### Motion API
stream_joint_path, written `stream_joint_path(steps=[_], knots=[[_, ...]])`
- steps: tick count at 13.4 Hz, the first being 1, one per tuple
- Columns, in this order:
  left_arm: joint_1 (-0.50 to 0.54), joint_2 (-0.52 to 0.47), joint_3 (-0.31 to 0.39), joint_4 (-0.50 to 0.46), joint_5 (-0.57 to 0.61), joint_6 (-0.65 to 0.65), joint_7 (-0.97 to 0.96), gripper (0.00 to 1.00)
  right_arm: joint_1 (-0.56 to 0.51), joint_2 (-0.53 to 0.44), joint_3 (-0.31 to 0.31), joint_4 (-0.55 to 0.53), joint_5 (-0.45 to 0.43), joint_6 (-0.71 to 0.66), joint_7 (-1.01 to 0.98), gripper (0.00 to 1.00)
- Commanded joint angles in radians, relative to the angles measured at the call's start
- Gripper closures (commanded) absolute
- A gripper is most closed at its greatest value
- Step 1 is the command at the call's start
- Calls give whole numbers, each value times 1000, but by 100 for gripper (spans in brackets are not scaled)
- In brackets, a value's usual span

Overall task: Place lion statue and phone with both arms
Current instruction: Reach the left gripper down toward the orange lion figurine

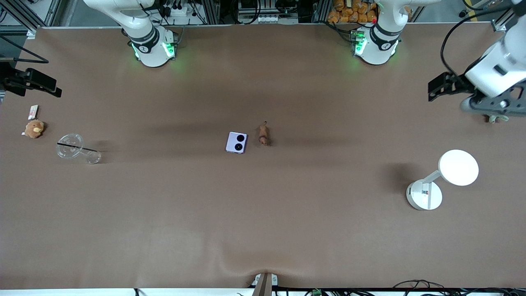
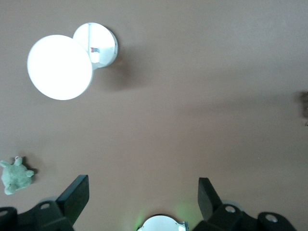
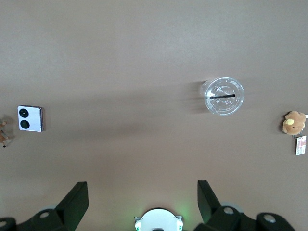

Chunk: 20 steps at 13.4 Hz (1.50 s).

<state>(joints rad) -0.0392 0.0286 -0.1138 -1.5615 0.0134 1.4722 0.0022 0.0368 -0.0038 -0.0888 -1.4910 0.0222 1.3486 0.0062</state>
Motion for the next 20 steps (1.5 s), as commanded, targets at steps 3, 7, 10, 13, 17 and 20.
stream_joint_path(steps=[3,7,10,13,17,20], knots=[[-80,91,-30,40,-73,16,-190,0,2,-21,-3,-21,12,0,-8,0],[-195,194,-29,109,-72,33,-338,0,2,-21,-3,-21,12,0,-8,0],[-299,238,-29,109,-73,95,-454,0,0,-21,-3,-21,12,0,-8,0],[-369,280,-30,109,-122,192,-582,0,-1,-21,-3,-23,12,-5,-8,0],[-465,362,-27,109,-168,296,-727,0,0,-21,-3,-23,12,-5,-8,0],[-550,436,-21,109,-158,394,-821,0,0,-21,-3,-23,12,-5,-8,0]])
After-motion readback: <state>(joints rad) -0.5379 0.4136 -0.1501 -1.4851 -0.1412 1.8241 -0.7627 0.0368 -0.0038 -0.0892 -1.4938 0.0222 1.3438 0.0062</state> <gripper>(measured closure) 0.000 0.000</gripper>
